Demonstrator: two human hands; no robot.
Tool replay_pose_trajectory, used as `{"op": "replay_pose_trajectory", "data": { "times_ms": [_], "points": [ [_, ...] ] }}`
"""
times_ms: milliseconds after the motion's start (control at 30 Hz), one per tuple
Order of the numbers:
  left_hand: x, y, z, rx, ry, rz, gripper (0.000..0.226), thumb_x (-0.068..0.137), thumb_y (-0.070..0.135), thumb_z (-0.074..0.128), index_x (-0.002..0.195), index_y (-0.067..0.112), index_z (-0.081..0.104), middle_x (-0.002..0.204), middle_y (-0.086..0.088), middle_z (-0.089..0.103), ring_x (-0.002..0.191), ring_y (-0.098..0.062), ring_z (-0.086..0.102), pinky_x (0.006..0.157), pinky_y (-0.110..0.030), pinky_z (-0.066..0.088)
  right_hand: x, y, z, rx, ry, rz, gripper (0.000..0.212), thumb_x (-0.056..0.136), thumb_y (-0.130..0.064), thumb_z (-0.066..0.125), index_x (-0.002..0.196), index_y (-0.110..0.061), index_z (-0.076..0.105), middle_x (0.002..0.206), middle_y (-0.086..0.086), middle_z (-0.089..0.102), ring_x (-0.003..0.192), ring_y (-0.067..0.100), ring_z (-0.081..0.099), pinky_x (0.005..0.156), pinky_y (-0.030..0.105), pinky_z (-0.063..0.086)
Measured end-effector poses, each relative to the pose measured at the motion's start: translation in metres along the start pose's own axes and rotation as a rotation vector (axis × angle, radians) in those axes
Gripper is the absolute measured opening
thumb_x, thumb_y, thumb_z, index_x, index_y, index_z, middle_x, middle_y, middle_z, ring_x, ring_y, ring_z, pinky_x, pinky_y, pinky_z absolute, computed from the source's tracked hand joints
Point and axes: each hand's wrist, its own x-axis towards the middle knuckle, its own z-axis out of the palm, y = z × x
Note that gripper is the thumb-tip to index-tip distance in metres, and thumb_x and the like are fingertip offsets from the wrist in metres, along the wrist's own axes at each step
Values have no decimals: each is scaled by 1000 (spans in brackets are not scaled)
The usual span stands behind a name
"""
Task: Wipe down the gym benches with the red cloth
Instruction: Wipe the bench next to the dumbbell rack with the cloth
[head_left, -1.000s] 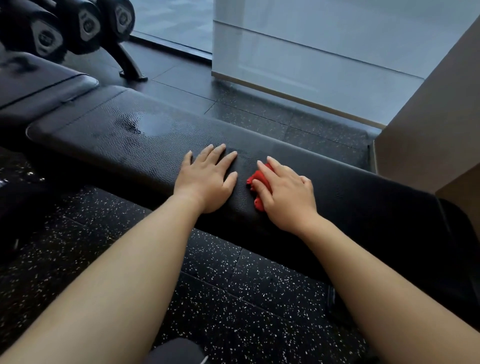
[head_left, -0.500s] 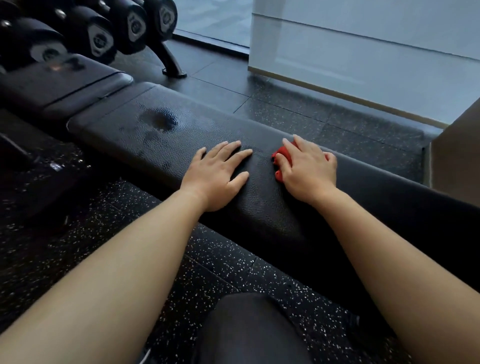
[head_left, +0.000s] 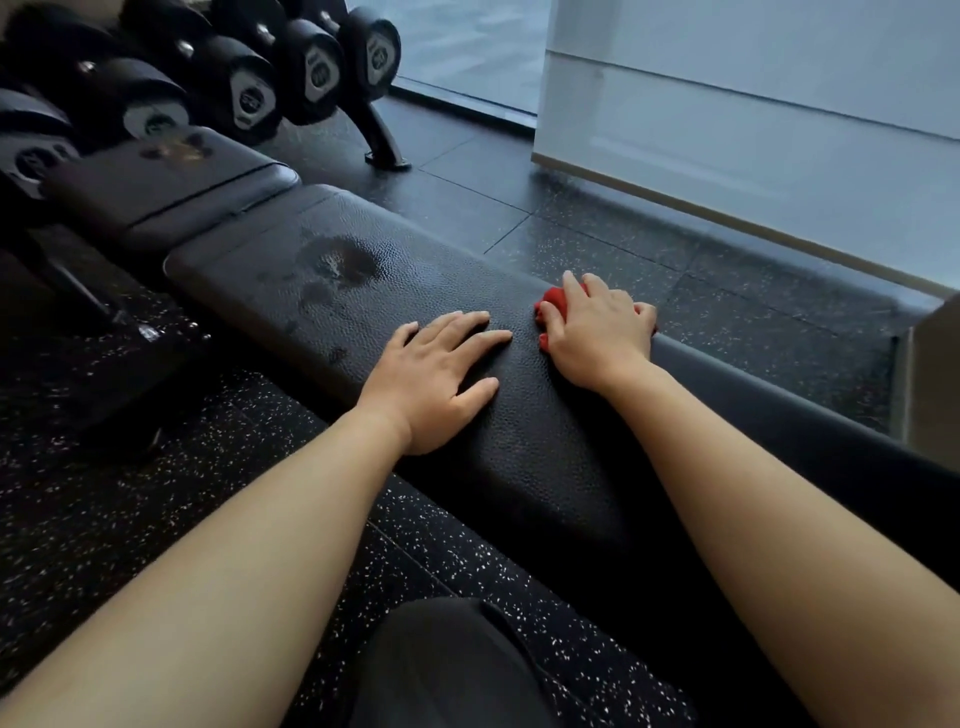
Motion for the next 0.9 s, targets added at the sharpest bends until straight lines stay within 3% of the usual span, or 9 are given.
{"op": "replay_pose_trajectory", "data": {
  "times_ms": [167, 267, 367, 600, 767, 900],
  "points": [
    [13, -3, -12, -151, -106, -47, 54, 85, 59, 35, 137, 47, 35, 151, 16, 25, 141, -9, 18, 112, -39, 9, -32, 0, -4, 13, -25, -37, 54, 99, -48, 28, 147, -25, 26, 156, 2, 22, 139, 24, 27, 108, 45, 18],
    [27, -11, -18, -110, -31, -26, 61, 81, 60, 26, 137, 41, 41, 150, 10, 31, 140, -12, 23, 114, -38, 13, -75, -1, -6, 18, -26, -58, 55, 99, -48, 28, 149, -27, 22, 159, -1, 14, 143, 18, 17, 111, 42, 12],
    [36, -16, -6, -33, -80, -22, 54, 95, 54, 30, 146, 43, 20, 159, 9, 9, 146, -10, 3, 118, -41, 3, -92, -3, -6, 18, -23, -47, 54, 98, -49, 28, 149, -30, 21, 159, -4, 12, 144, 14, 14, 111, 39, 10],
    [39, -17, -2, -19, -95, -28, 56, 94, 56, 28, 147, 46, 11, 159, 13, 3, 146, -8, 0, 118, -43, 1, -23, -8, 2, 12, -3, 30, 54, 98, -50, 27, 148, -28, 27, 157, 0, 22, 141, 20, 23, 111, 44, 16],
    [38, -16, -3, -20, -86, -29, 56, 94, 56, 27, 147, 46, 11, 159, 12, 3, 146, -9, 1, 118, -43, 0, 17, -13, 5, -3, -13, 93, 49, 98, -49, 26, 138, -24, 38, 143, 3, 40, 130, 26, 39, 102, 45, 25],
    [36, -16, -1, -20, -85, -24, 56, 95, 55, 25, 148, 44, 9, 160, 10, 2, 146, -10, 0, 118, -44, 0, -3, -11, 4, 2, 11, 40, 54, 98, -49, 28, 146, -24, 29, 152, 0, 30, 137, 22, 31, 107, 44, 21]
  ]
}}
